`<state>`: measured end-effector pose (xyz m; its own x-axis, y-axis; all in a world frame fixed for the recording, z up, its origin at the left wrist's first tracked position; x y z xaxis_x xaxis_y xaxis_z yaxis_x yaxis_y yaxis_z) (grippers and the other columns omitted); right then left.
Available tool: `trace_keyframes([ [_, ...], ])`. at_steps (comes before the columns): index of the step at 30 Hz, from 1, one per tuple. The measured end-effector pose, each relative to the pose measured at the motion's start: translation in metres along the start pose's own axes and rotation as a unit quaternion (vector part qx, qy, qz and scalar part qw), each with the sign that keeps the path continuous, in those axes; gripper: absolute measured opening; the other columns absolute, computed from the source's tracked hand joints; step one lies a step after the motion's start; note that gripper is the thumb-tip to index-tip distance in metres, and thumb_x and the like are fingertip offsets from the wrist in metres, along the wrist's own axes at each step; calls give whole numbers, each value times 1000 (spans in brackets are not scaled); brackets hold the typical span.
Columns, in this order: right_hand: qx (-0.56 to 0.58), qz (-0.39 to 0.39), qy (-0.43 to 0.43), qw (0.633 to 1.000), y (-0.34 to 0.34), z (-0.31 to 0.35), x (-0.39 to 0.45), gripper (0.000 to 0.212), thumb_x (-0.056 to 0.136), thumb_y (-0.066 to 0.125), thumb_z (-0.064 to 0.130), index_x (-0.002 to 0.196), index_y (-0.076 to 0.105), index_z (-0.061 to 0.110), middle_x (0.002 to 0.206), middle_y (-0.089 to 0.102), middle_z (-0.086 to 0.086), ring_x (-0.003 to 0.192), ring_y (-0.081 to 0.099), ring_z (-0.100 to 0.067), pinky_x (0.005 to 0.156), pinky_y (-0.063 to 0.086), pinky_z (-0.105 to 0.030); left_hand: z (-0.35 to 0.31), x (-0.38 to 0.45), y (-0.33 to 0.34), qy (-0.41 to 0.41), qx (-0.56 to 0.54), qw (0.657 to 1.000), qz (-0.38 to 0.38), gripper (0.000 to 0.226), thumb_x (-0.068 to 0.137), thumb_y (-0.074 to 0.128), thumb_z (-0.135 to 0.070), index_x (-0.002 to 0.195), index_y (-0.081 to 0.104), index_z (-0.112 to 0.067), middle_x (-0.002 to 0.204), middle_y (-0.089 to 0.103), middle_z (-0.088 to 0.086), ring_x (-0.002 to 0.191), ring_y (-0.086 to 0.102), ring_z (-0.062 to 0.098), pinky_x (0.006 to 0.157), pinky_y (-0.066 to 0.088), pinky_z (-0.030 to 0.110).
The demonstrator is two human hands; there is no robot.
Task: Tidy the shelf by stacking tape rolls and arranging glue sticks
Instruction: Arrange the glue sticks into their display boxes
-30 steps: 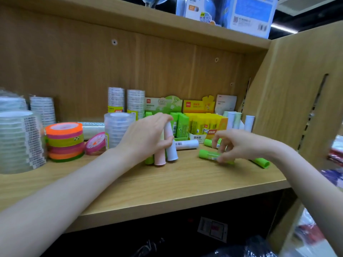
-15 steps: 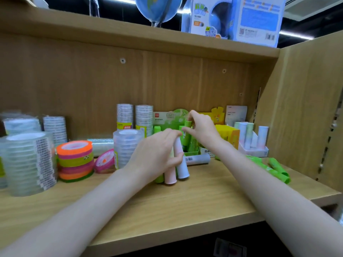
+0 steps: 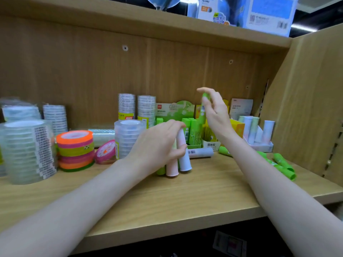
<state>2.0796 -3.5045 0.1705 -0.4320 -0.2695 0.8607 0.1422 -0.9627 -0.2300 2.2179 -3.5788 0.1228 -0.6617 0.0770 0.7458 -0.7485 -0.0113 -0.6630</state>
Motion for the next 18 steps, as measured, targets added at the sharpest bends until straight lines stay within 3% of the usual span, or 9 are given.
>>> trace_keyframes([
  [2, -10, -5, -11, 1000, -5, 7, -3, 23, 98, 43, 16, 119, 49, 14, 94, 48, 5, 61, 54, -5, 59, 42, -19, 0, 0, 1, 3, -1, 1000, -2, 60, 74, 32, -49, 115, 57, -15, 103, 65, -1, 92, 63, 21, 63, 50, 33],
  [4, -74, 14, -18, 997, -2, 11, -5, 22, 91, 57, 18, 107, 44, 11, 89, 50, 5, 71, 51, -13, 65, 38, -22, 0, 0, 1, 4, -3, 1000, -3, 58, 75, 34, -48, 114, 58, -14, 101, 65, -1, 90, 64, 21, 62, 52, 33],
  [6, -169, 65, -6, 983, 8, 6, -7, 27, 84, 65, 18, 94, 40, 13, 88, 48, 0, 77, 49, -19, 69, 38, -27, 0, 0, 1, 3, -3, 1000, -1, 58, 75, 34, -49, 114, 58, -14, 102, 65, -1, 91, 64, 21, 63, 52, 34],
  [9, -230, 132, 28, 964, 21, -5, -12, 19, 80, 61, 15, 93, 48, 11, 98, 40, -3, 86, 53, -29, 79, 45, -37, -1, -1, 1, 5, -2, 1000, -2, 56, 75, 36, -48, 113, 59, -13, 99, 66, 0, 88, 64, 21, 61, 52, 34],
  [12, -181, 171, 22, 968, 26, -5, -16, 17, 81, 56, 6, 97, 59, 11, 99, 38, -1, 78, 48, -18, 65, 39, -11, 0, 0, 1, 2, -4, 1000, 1, 56, 75, 36, -48, 113, 59, -14, 99, 65, 0, 87, 64, 22, 60, 53, 36],
  [16, -151, 148, 19, 977, 24, -3, -14, 34, 82, 63, 4, 113, 49, 10, 88, 51, 1, 66, 47, -7, 58, 35, -10, -1, 0, 1, 5, -7, 1000, -2, 57, 75, 35, -48, 115, 58, -13, 100, 65, 0, 89, 64, 22, 61, 54, 38],
  [18, -123, 122, 23, 985, 20, -1, -14, 38, 81, 66, 5, 108, 41, 11, 78, 49, 2, 57, 45, -5, 55, 38, -12, -1, 0, 1, 5, -8, 1000, -1, 57, 75, 36, -48, 115, 58, -13, 101, 65, 0, 90, 64, 22, 61, 54, 38],
])
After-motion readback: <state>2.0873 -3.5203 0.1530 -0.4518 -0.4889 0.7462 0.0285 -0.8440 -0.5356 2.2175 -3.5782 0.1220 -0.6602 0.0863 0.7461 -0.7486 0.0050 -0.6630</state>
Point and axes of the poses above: each hand's wrist, its own x-axis towards the middle knuckle, its own y-axis out of the palm, z = x × y, the point moved 9 cm from there along x, towards the middle knuckle
